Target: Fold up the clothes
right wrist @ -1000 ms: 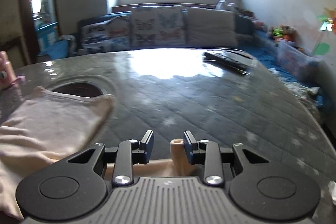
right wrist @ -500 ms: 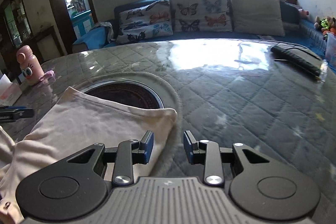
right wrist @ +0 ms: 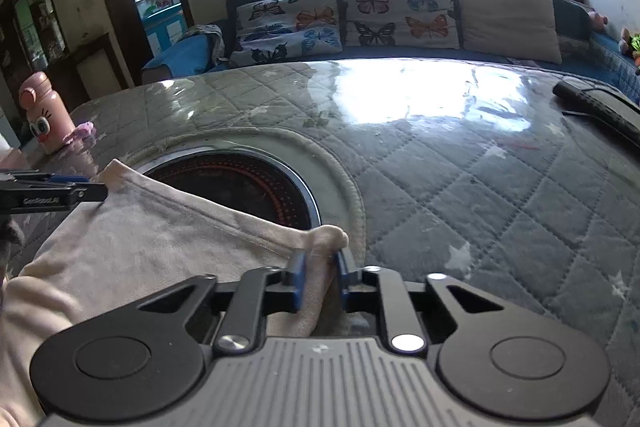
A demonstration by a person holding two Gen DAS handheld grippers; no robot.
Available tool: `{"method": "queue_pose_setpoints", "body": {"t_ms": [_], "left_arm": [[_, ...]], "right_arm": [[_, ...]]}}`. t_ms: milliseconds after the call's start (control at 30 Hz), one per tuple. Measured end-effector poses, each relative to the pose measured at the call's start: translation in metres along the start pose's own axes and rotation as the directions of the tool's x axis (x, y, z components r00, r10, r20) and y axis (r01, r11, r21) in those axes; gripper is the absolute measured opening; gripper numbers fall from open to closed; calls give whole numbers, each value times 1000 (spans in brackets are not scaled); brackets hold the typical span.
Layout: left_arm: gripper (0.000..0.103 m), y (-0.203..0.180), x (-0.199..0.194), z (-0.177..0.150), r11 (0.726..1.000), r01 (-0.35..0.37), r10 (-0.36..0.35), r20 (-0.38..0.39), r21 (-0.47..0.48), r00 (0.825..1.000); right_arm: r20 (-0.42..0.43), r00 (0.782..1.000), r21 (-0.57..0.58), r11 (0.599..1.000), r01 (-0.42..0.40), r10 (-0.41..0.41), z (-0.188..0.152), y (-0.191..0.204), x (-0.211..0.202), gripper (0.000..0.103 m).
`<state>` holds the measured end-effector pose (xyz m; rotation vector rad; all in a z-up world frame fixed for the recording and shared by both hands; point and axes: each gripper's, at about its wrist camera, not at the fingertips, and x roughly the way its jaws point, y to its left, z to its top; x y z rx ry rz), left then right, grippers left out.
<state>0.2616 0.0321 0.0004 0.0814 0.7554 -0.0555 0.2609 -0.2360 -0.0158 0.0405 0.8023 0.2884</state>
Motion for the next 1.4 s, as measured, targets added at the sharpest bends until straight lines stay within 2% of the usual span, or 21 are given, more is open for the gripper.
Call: {"method": "queue_pose_setpoints", "body": {"t_ms": [67,100,133,233,467,600,700,867,1000,1100,1167,1233,1400], "left_arm": [[9,-1,2,0,1000,0,-1,9,9,1000],[8,-1,3,0,1000,1,-1,13,13,1000],[3,-2,4,0,1000,1,-1,17,18,1000],[2,0,3,2,1000,-9,8,42,19,999],[2,26,-8,24,996,-68,76,144,-62,987],[2,35,8,32,994,-85,92,114,-71,989],[5,39,23,27,993,-97,102,63,-70,993],[8,41,13,14,993,-104,106,45,-52,993],[11,34,-10,8,997,-78,79,58,-20,995],[21,22,-28,-1,1000,-27,26,61,14,998],[27,11,-37,-9,999,-5,2,58,50,998],[27,3,-42,-17,997,15,-18,43,71,999],[27,-6,-51,-32,995,43,-46,23,91,999]], "right_arm": [[5,1000,-4,1000,5,-5,4,0,1,6],[9,1000,-5,1000,6,-6,6,1,1,6],[15,1000,-7,1000,7,-7,9,2,1,5],[40,999,-18,1000,12,-11,22,6,-1,5],[128,992,-39,999,4,1,61,20,3,5],[137,991,-39,999,10,-5,75,25,25,5],[89,996,-47,999,21,-16,75,26,48,6],[85,996,-90,995,39,-31,68,32,47,12],[86,996,-128,992,1,10,59,44,22,12],[57,996,-180,982,-63,74,44,62,-1,13],[23,992,-224,967,-118,126,29,75,-17,15],[-15,985,-279,946,-167,170,13,92,-33,19],[-123,956,-395,870,-294,267,-36,128,-68,21]]}}
